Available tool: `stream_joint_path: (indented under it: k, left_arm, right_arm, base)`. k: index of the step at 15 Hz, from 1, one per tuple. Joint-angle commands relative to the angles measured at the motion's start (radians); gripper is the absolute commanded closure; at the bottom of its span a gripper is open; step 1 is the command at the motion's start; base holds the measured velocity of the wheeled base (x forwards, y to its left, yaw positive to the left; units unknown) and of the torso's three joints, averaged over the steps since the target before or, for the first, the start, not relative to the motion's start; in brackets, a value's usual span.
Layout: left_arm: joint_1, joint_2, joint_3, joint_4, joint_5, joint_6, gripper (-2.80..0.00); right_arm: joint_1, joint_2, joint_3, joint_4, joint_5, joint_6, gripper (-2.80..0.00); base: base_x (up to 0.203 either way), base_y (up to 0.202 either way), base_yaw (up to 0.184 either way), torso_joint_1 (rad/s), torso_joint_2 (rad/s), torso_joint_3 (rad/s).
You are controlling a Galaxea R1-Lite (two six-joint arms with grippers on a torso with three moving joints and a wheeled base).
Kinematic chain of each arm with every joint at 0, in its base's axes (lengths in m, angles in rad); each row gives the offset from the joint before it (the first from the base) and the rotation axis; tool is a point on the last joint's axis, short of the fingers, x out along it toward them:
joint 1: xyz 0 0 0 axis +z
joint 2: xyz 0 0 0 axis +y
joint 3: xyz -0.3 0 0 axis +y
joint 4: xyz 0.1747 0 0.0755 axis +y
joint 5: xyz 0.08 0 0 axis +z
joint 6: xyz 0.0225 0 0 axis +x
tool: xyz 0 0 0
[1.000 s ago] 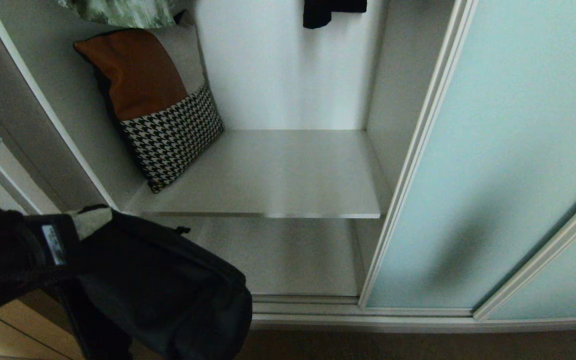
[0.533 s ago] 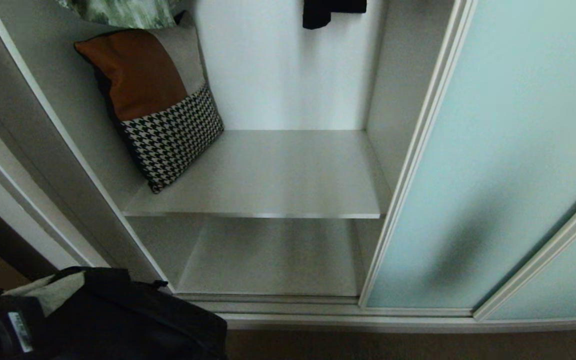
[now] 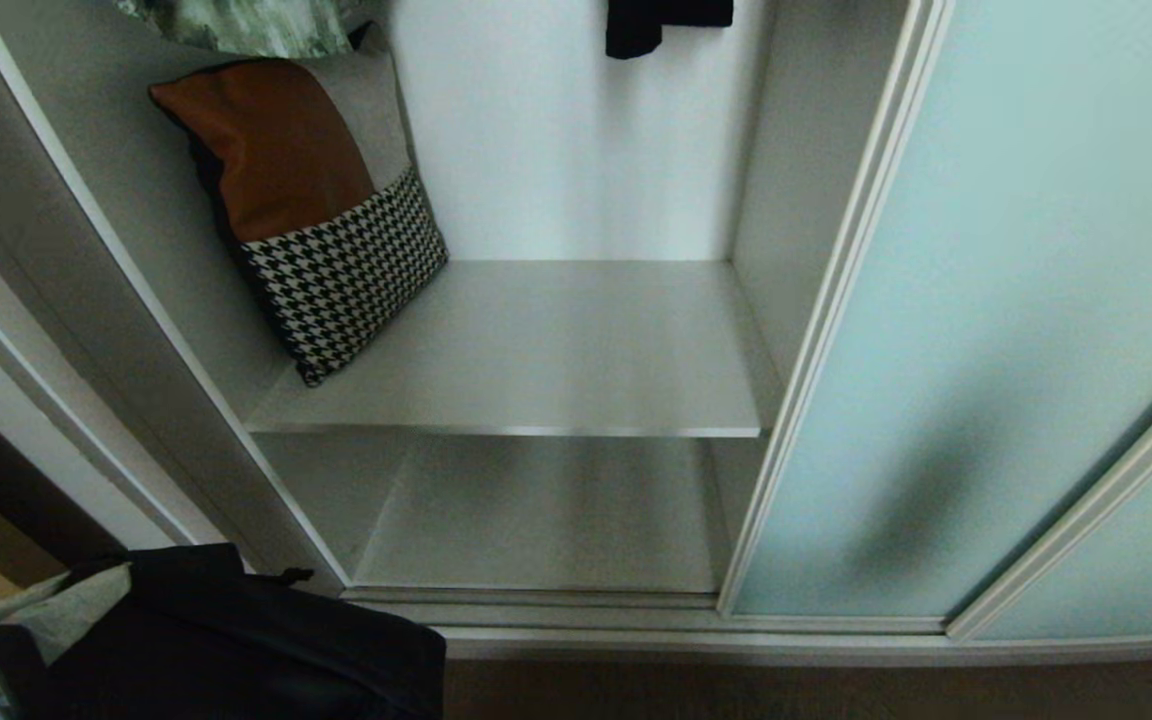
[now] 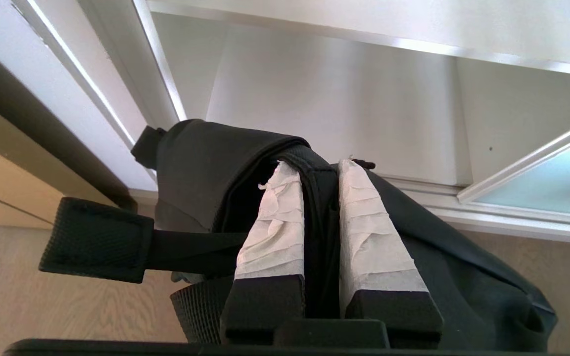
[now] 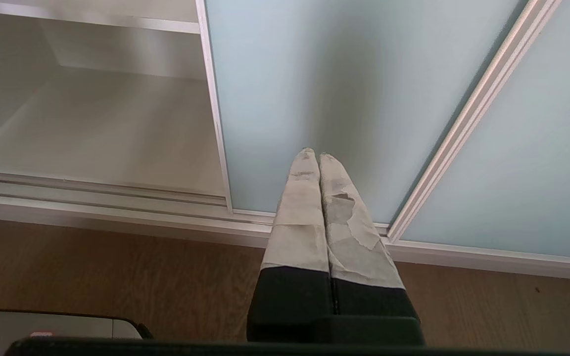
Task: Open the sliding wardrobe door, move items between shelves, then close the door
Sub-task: Place the bag on the lower shelf
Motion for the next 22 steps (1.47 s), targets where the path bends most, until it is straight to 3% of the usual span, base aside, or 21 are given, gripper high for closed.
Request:
stream_joint_path:
  k: [1, 17, 22]
  left_arm:
    - [0.001, 0.000, 0.001, -0.002, 0.002, -0.002, 0.00]
    - [0.001, -0.010, 0.011, -0.004, -0.013, -0.003, 0.00]
    - [0.001, -0.026, 0.022, -0.004, -0.010, -0.003, 0.00]
  right_arm:
    - [0.000, -0.002, 0.000, -0.001, 0.000, -0.001, 0.00]
    - [0.000, -0.002, 0.000, -0.001, 0.000, -0.001, 0.00]
    - [0.000, -0.002, 0.000, -0.001, 0.000, -0.001, 0.00]
  base:
    - [0.000, 0.000, 0.000, 0.000, 0.00, 0.000]
    - [-0.175, 0.000, 0.001, 0.001, 0.00, 0.003]
    - [0.000, 0.000, 0.000, 0.000, 0.00, 0.000]
